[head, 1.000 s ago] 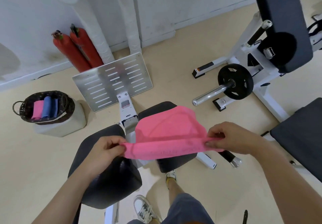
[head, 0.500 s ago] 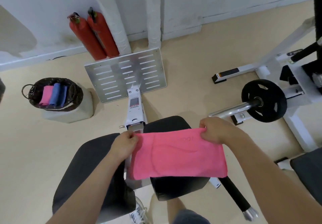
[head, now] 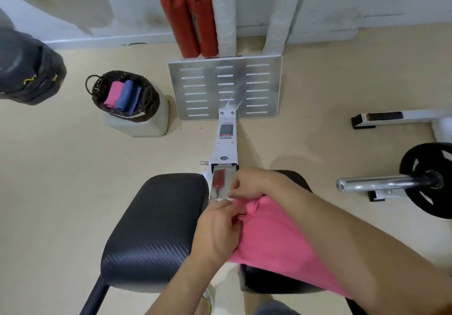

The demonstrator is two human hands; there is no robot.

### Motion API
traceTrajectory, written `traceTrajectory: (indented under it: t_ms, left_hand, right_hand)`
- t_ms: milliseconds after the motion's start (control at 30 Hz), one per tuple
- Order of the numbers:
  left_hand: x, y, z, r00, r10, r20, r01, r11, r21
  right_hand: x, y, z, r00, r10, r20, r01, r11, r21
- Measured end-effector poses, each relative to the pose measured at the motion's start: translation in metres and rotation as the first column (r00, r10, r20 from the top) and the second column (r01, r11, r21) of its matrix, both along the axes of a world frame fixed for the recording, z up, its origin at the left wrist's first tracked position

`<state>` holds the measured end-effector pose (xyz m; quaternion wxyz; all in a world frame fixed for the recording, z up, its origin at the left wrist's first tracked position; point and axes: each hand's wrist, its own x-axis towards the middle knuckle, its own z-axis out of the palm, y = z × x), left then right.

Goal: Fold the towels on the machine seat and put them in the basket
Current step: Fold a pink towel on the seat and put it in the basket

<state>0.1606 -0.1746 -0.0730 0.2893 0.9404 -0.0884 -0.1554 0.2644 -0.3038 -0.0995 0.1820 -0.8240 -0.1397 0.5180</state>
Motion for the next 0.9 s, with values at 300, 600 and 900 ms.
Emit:
traceTrajectory:
  t_ms: [300,600,900]
  left_hand:
    - [-0.016,0.005,0.003,0.992,0.122,-0.04,-0.127,0.98,-0.153]
    - [0.002,0.009,0.017,0.905,0.358,-0.232,-0.412,0.873,-0.262]
    - [0.021,0.006,0.035,0.789,0.503,-0.353,-0.605,0.734,-0.309]
  right_hand:
    - [0.015,0.035,-0.004,0.934,0.355,-0.035,-0.356,0.923,-0.147]
    - [0.021,0.013,0.028,0.97,-0.214,-0.116,0.233,0.955,0.183]
    - [-0.002,-0.018,0.069,0.85,-0.499,-0.168,0.526,0.79,0.314]
